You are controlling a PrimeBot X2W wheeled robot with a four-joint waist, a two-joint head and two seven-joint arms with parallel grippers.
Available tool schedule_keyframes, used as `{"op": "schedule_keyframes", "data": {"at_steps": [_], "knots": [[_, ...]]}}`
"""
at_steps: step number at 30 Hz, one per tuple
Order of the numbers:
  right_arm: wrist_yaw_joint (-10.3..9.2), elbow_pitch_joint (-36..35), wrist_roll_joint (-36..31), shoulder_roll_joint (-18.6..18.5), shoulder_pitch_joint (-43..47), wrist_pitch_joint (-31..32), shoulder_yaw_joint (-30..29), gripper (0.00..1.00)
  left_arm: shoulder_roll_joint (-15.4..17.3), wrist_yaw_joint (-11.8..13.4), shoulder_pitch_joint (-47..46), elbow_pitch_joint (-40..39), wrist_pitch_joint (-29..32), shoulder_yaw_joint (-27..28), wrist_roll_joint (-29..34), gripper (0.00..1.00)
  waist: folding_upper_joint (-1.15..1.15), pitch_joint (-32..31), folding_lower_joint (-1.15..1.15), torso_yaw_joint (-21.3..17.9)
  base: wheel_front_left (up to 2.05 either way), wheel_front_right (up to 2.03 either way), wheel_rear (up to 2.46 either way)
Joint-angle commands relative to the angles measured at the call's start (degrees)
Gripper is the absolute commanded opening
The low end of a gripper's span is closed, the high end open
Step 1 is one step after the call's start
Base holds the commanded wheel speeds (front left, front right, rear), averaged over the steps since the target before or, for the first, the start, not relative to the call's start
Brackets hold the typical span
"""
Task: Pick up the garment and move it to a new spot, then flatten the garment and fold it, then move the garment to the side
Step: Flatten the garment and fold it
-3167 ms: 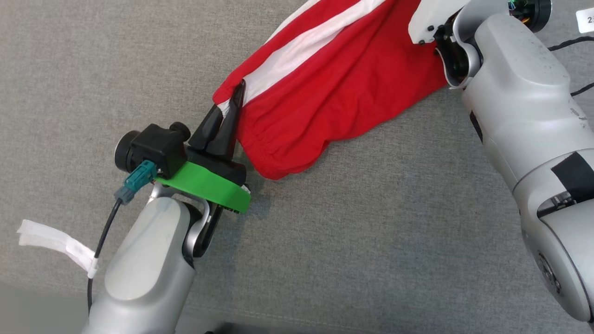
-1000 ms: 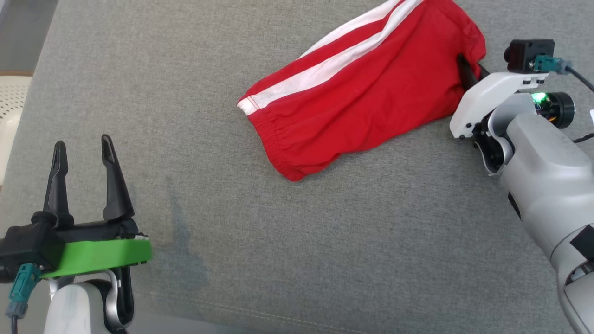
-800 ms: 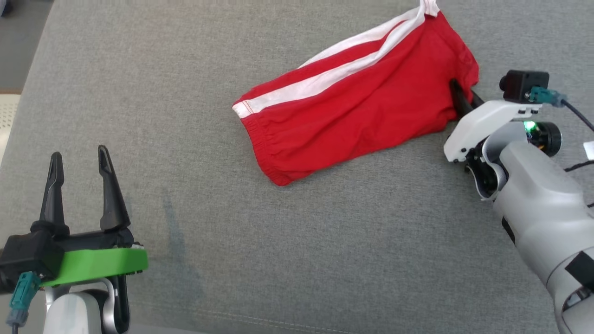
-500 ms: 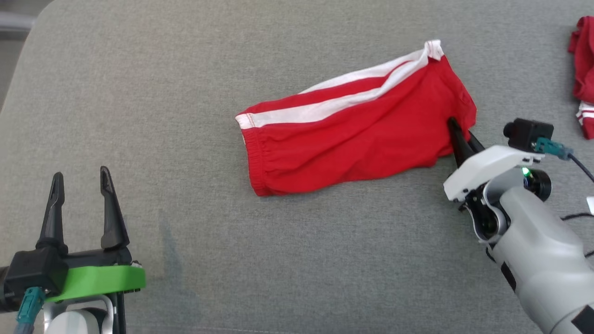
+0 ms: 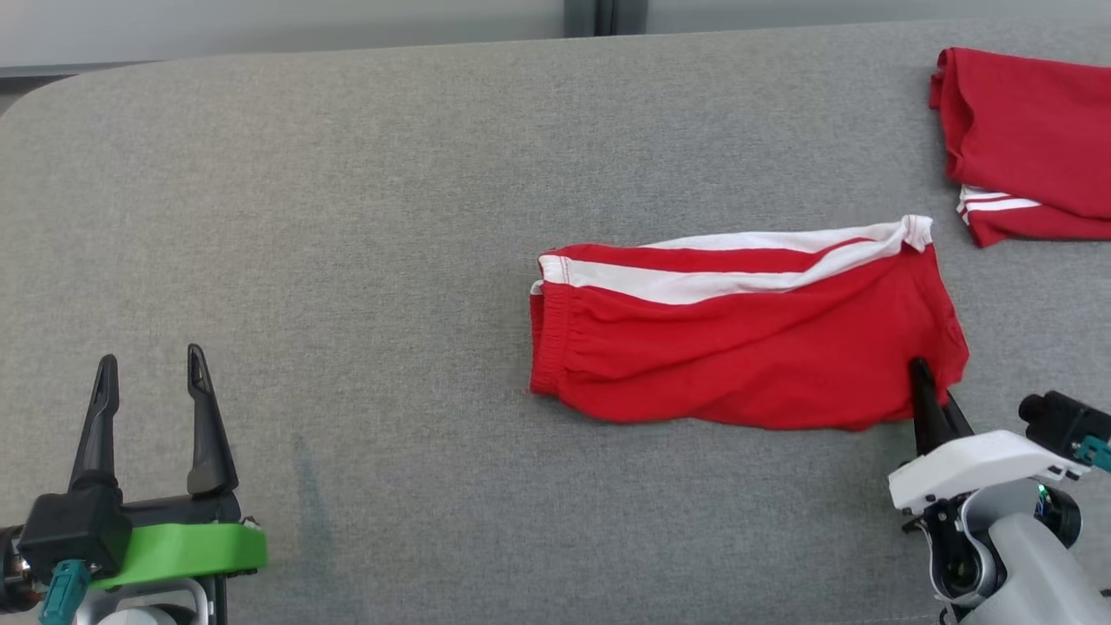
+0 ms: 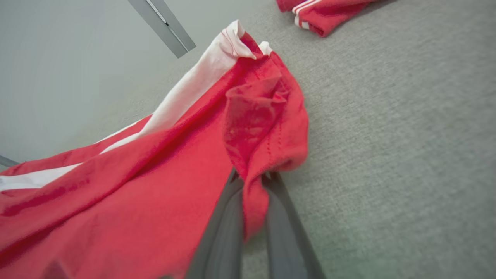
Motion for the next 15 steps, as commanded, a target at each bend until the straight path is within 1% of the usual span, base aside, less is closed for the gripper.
{"op": "schedule_keyframes", "data": {"at_steps": [1,5,9,15], "knots": [[-0.07,-0.76,-0.76,0.68,1.26,-0.12,-0.73,0.0,0.14,-0.29,0.85,0.16,-0.11,0.25,-0.04,1.0,0.0,-0.52,0.0,-0.81,0.0,0.0,0.0],[-0.06,-1.33,-2.26,1.8,2.03,-0.12,-2.05,0.0,0.14,-0.38,0.78,0.53,-0.11,0.26,-0.12,1.0,0.0,-0.69,0.0,-1.47,0.0,0.0,0.0],[-0.06,-2.37,-4.14,3.13,0.62,-0.12,-3.18,0.0,0.14,-0.5,0.69,0.84,-0.11,0.16,-0.41,1.0,0.0,-1.03,0.0,-1.77,0.0,0.0,0.0],[-0.05,-7.2,-7.05,4.65,-1.07,-0.12,-2.25,0.0,0.14,-0.68,0.35,1.32,-0.11,-0.02,-0.57,1.0,0.0,-1.52,0.0,-1.63,0.0,0.0,0.0]]}}
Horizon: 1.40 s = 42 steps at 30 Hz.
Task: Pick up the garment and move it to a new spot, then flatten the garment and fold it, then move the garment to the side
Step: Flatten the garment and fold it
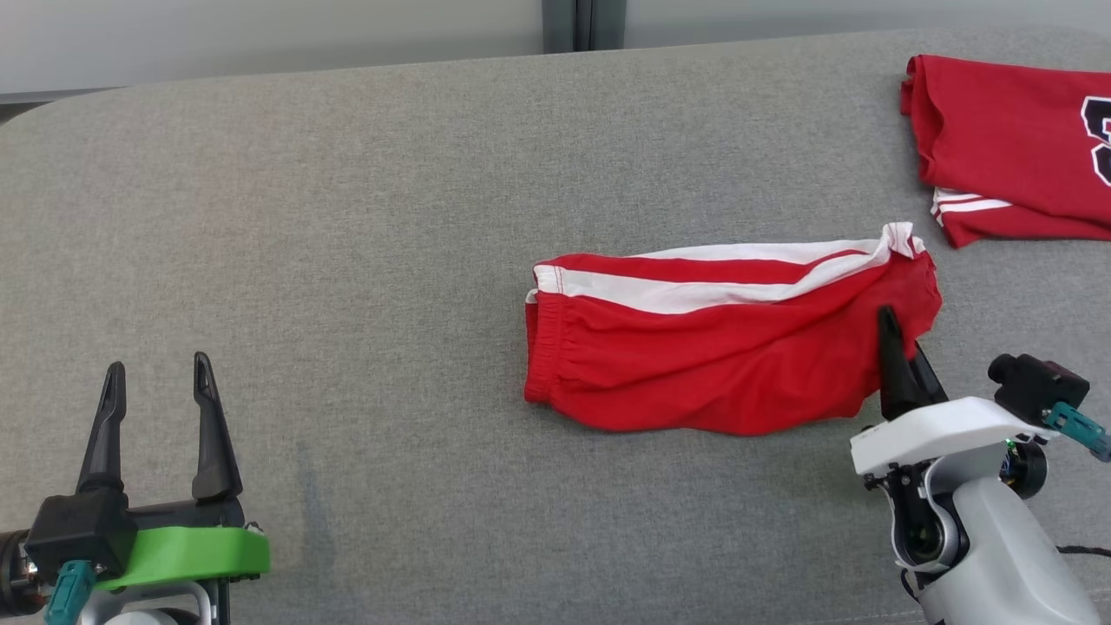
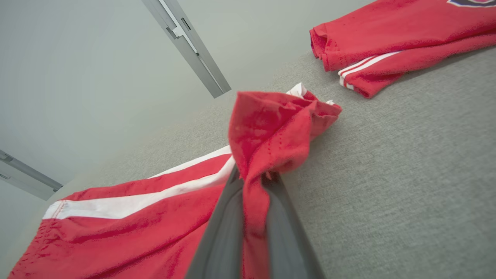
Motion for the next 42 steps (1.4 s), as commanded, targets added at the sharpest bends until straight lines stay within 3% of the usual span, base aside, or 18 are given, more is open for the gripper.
{"op": "schedule_keyframes", "data": {"at_steps": [1,8,15,33,34,35,38,42], "knots": [[-0.03,-1.23,-0.64,0.24,-0.91,-0.11,0.49,0.0,0.15,-0.23,0.08,0.05,-0.11,0.06,-0.6,1.0,0.0,-0.17,0.0,0.13,0.0,0.0,0.0],[-0.02,-8.57,-2.61,1.28,-3.58,-0.11,6.17,0.0,0.15,-0.2,-0.33,-0.29,-0.11,0.04,-0.92,1.0,0.0,-0.53,0.0,0.93,0.0,0.0,0.0],[-0.02,-10.55,-3.33,1.74,-6.88,1.46,15.0,0.0,0.15,0.34,-0.69,-0.38,-0.11,-0.66,-1.3,1.0,0.0,-0.47,0.0,2.37,0.0,0.0,0.0],[-0.02,0.0,1.19,1.58,-5.5,0.89,33.65,0.0,0.14,1.13,-0.47,-0.13,-0.11,-2.31,-2.81,1.0,0.0,0.62,0.0,5.76,0.0,0.0,0.0],[-0.02,0.15,0.88,1.42,-5.84,0.73,34.67,0.45,0.14,1.13,-0.33,-0.13,-0.11,-2.3,-2.76,1.0,0.0,0.6,0.0,5.73,0.0,0.0,0.0],[-0.02,0.36,0.45,1.09,-6.21,0.49,35.65,1.0,0.14,1.15,-0.18,-0.12,-0.11,-2.24,-2.75,1.0,0.0,0.58,0.0,5.61,0.0,0.0,0.0],[-0.02,-0.2,0.0,0.17,-6.51,0.04,36.42,1.0,0.14,1.16,-0.02,-0.09,-0.11,-2.35,-2.69,1.0,0.0,0.47,0.0,5.43,0.0,0.0,0.0],[-0.02,-3.77,-1.29,-0.87,-6.02,-0.13,32.7,1.0,0.14,1.01,-0.03,-0.15,-0.11,-2.02,-2.55,1.0,0.0,0.39,0.0,5.0,0.0,0.0,0.0]]}}
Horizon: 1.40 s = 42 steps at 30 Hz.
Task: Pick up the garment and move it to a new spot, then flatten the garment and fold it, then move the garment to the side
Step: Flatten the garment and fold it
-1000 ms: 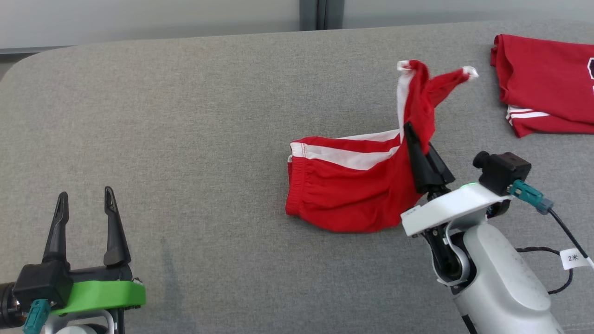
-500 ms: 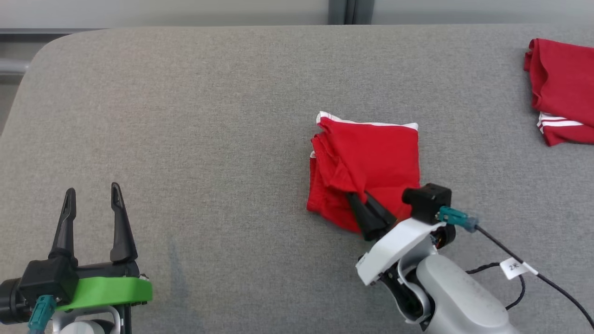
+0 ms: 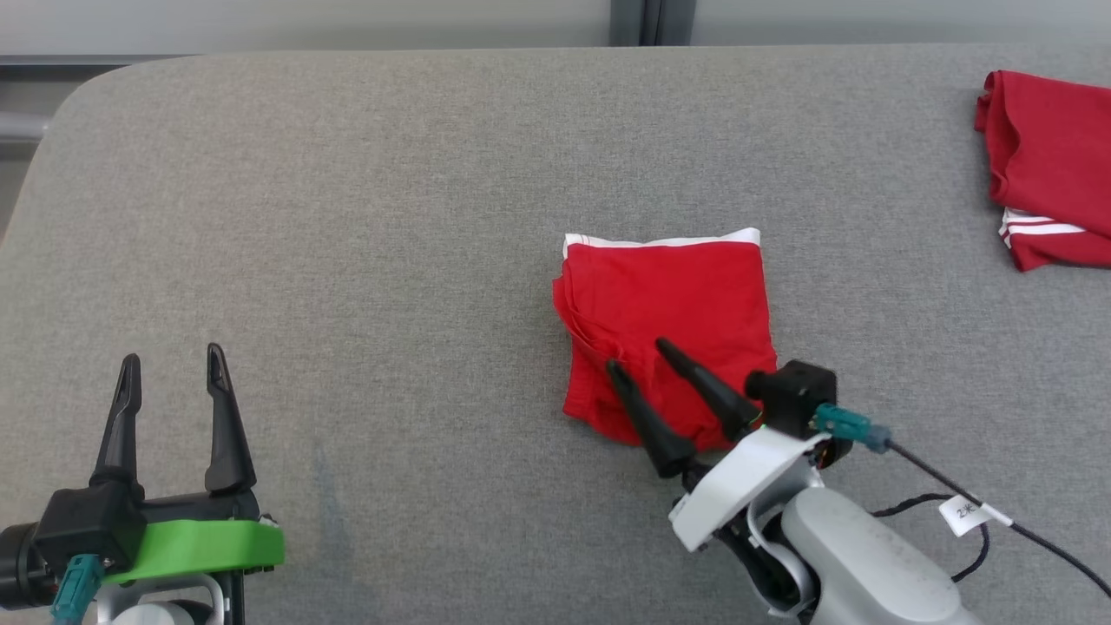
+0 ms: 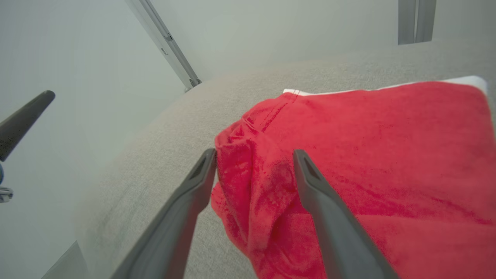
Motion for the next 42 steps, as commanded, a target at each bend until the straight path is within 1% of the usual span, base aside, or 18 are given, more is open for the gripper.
{"op": "schedule_keyframes", "data": {"at_steps": [1,5,7,11,15,20,26,34,35,36,37,42], "knots": [[-0.01,-1.85,-0.91,-0.44,0.55,-0.2,-2.18,1.0,0.13,-0.03,0.62,-0.23,-0.11,0.18,0.27,1.0,0.0,-0.06,0.0,-0.25,0.0,0.0,0.0],[-0.01,-6.25,-3.25,-1.18,2.0,-0.22,-9.31,1.0,0.13,-0.1,0.9,-0.39,-0.11,0.52,0.43,1.0,0.0,-0.16,0.0,-0.61,0.0,0.0,0.0],[-0.01,-6.98,-4.27,-1.27,2.48,-0.19,-12.45,1.0,0.13,-0.24,0.85,-0.33,-0.11,0.64,0.32,1.0,0.0,-0.19,0.0,-0.71,0.0,0.0,0.0],[-0.01,-6.02,-6.79,-0.96,3.02,-0.2,-18.23,1.0,0.13,-0.3,0.68,-0.18,-0.11,0.31,0.24,1.0,0.0,-0.35,0.0,-0.58,0.0,0.0,0.0],[-0.01,-4.57,-8.76,-0.23,3.69,-0.2,-21.92,1.0,0.13,-0.22,0.84,-0.21,-0.11,-0.02,0.24,1.0,0.0,-0.46,0.0,-0.27,0.0,0.0,0.0],[-0.01,-2.25,-10.7,0.84,4.17,-0.21,-23.64,1.0,0.13,-0.22,0.73,-0.11,-0.11,-0.22,0.41,1.0,0.0,-0.16,0.0,0.1,0.0,0.0,0.0],[-0.01,0.12,-12.36,2.07,3.56,-0.21,-23.05,1.0,0.13,-0.31,0.32,-0.02,-0.11,-0.36,0.63,1.0,0.0,0.22,0.0,0.54,0.0,0.0,0.0],[-0.01,2.97,-14.37,2.54,2.73,-0.21,-21.59,1.0,0.13,-0.46,-0.1,0.29,-0.11,-0.55,0.8,1.0,0.0,0.36,0.0,1.06,0.0,0.0,0.0],[-0.01,3.51,-14.29,2.68,2.7,-0.21,-21.35,0.44,0.13,-0.48,-0.14,0.32,-0.11,-0.63,0.82,1.0,0.0,0.35,0.0,1.19,0.0,0.0,0.0],[-0.01,3.99,-14.38,2.75,2.65,-0.21,-21.01,0.07,0.13,-0.49,-0.14,0.35,-0.11,-0.68,0.82,1.0,0.0,0.32,0.0,1.27,0.0,0.0,0.0],[-0.01,4.32,-14.67,2.89,2.49,-0.21,-20.6,0.0,0.13,-0.52,-0.11,0.37,-0.11,-0.7,0.81,1.0,0.0,0.3,0.0,1.36,0.0,0.0,0.0],[-0.01,6.32,-15.44,3.39,2.08,-0.21,-19.58,0.0,0.13,-0.53,-0.39,0.56,-0.11,-0.93,0.68,1.0,0.0,0.38,0.0,1.92,0.0,0.0,0.0]]}}
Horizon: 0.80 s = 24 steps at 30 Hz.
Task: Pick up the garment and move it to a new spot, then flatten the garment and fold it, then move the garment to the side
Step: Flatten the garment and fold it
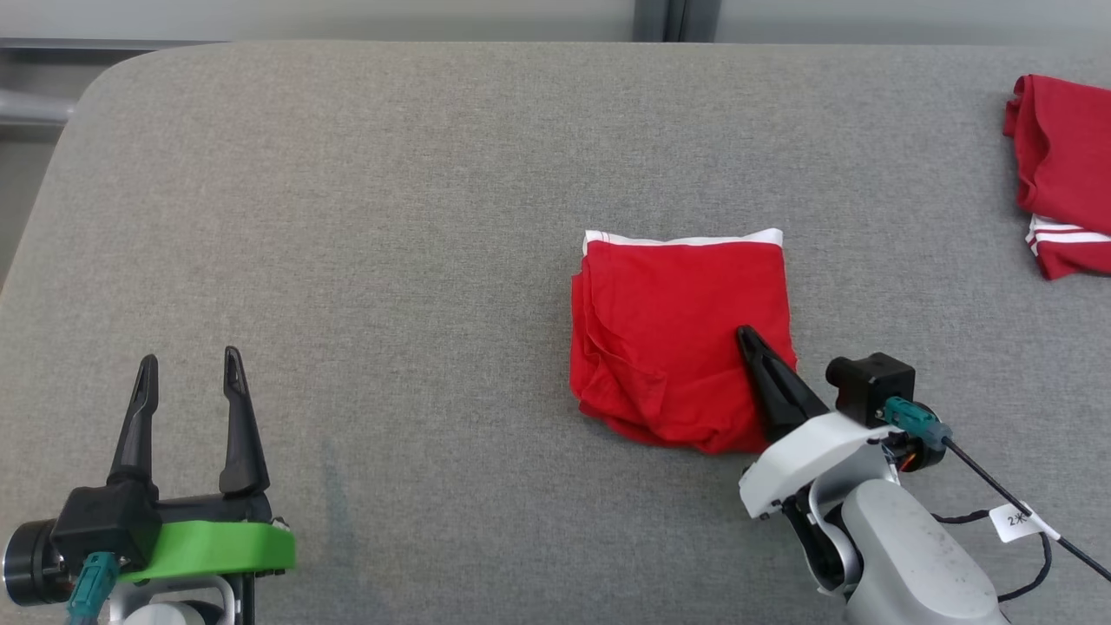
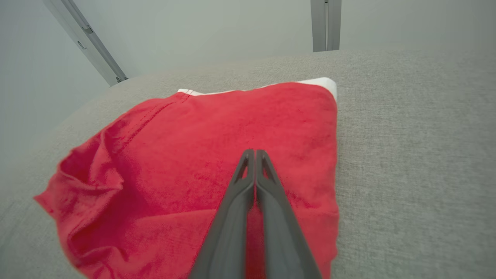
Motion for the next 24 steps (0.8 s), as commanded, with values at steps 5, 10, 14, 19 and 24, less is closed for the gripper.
{"op": "schedule_keyframes", "data": {"at_steps": [5,10,14,19,24], "knots": [[-0.01,1.48,-0.64,0.92,-0.78,-0.13,1.66,0.0,0.13,-0.08,-0.62,0.13,-0.11,-0.1,0.06,1.0,0.0,0.09,0.0,0.6,0.0,0.0,0.0],[-0.01,2.17,-0.13,1.91,-1.4,-0.13,4.73,0.0,0.13,-0.05,-0.85,0.14,-0.11,-0.27,-0.05,1.0,0.0,0.33,0.0,1.01,0.0,0.0,0.0],[-0.01,2.17,0.27,2.29,-2.2,-0.13,8.2,0.0,0.13,-0.03,-0.96,-0.03,-0.11,-0.18,-0.06,1.0,0.0,0.6,0.0,1.15,0.0,0.0,0.0],[-0.01,1.95,2.01,2.53,-2.78,-0.13,14.71,0.0,0.13,-0.04,-1.08,0.0,-0.11,-0.3,0.05,1.0,0.0,0.79,0.0,1.45,0.0,0.0,0.0],[-0.01,0.93,3.82,2.48,-3.27,-0.13,19.6,0.0,0.13,0.33,-1.41,-0.18,-0.11,-0.74,-0.25,1.0,0.0,1.07,0.0,1.81,0.0,0.0,0.0]]}}
